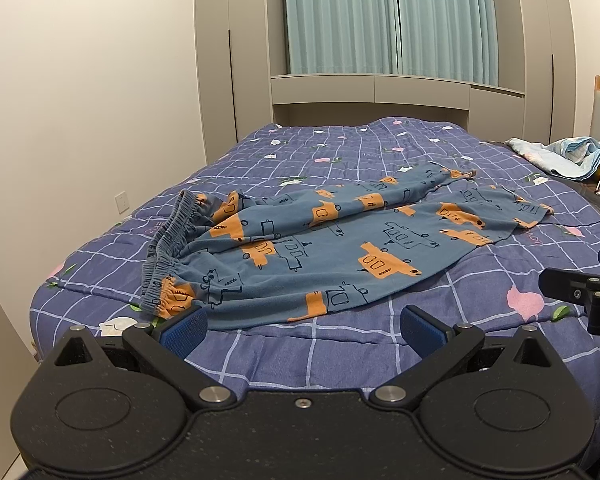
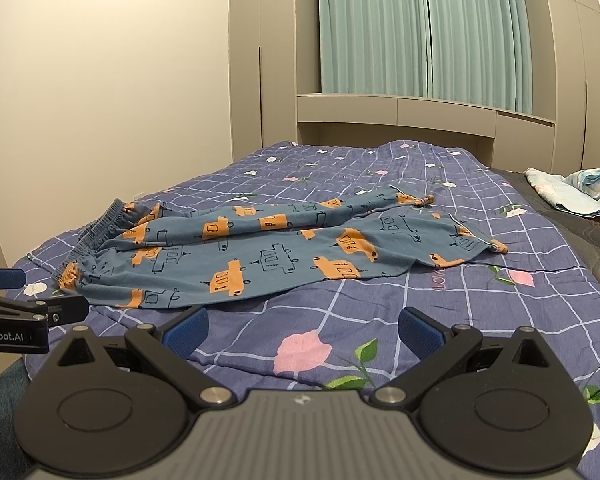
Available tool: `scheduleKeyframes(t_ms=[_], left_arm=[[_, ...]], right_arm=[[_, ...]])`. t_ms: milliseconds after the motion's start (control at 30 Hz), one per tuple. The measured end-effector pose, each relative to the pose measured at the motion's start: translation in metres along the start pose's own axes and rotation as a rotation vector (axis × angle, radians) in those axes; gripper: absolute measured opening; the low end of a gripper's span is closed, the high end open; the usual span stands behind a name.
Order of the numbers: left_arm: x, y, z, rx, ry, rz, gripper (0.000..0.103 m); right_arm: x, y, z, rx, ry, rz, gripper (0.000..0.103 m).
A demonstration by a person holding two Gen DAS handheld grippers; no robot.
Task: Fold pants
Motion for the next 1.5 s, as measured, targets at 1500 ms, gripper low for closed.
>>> scheduleKeyframes(t_ms=[1500], left_arm=[[-0.009, 0.012, 0.031, -0.189, 0.085, -0.077, 0.102]], right_arm=[[0.001, 0.012, 0.03, -0.238, -0.027, 0.014, 0.103]])
Point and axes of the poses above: each gripper's, at about its wrist camera, not at the fingertips, and z roughly the way its jaws point, x to its right, y to its underside, the point moved 5 cm from there along z, roughly the way its jaws point, and after that the axes turned 6 degrees about y, right-handed, at the moved point
